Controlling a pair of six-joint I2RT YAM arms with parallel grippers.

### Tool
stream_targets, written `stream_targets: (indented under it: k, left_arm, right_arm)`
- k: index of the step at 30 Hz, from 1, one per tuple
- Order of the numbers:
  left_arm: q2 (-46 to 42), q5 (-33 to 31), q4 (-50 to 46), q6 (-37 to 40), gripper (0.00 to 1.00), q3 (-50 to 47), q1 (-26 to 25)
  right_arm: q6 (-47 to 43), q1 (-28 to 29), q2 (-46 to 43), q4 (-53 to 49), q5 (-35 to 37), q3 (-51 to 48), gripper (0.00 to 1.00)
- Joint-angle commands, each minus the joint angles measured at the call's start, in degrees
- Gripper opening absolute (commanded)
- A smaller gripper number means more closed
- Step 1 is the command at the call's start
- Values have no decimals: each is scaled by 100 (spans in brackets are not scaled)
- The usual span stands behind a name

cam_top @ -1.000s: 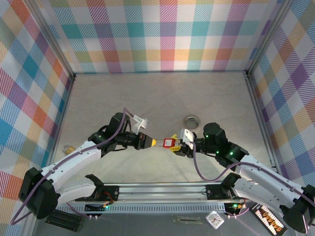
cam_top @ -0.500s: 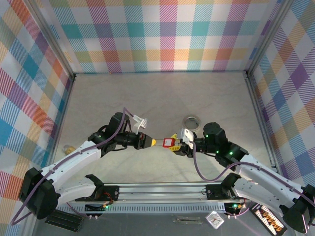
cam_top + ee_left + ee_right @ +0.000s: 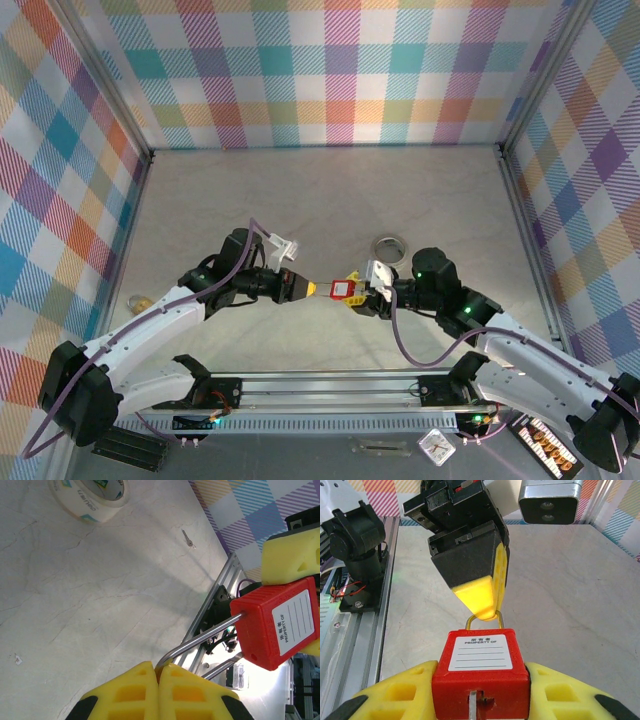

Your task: Unlock with the key

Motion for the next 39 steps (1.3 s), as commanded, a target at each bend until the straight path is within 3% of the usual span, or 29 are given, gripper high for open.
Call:
stream_targets:
  k: [1,4,9,19,29,36,39]
  left_arm:
    - [-89,-1,-40,68,0,141,110]
    - [-98,12,-42,77,0,163,108]
    - [-80,50,-49,86,0,172,112]
    - [12,-120,-430,326,0,376,108]
    - [288,-356,-683,505,0,560,108]
    - [636,-539,-821,585,0,743,108]
    - [676,-887,-1007,594,0,770,108]
  right_arm:
    - [71,-13,11,156,-241,-38,41]
    - [84,-17,25,163,-145,-54,51]
    - [92,-44,101,123,-102,-42,60]
    - [207,-101,239,167,103,10,61]
    - [1268,-101,705,266,536,35,66]
    - [1505,-107,1019,87,834,79,66]
    - [2030,-101,1174,1,905,131,66]
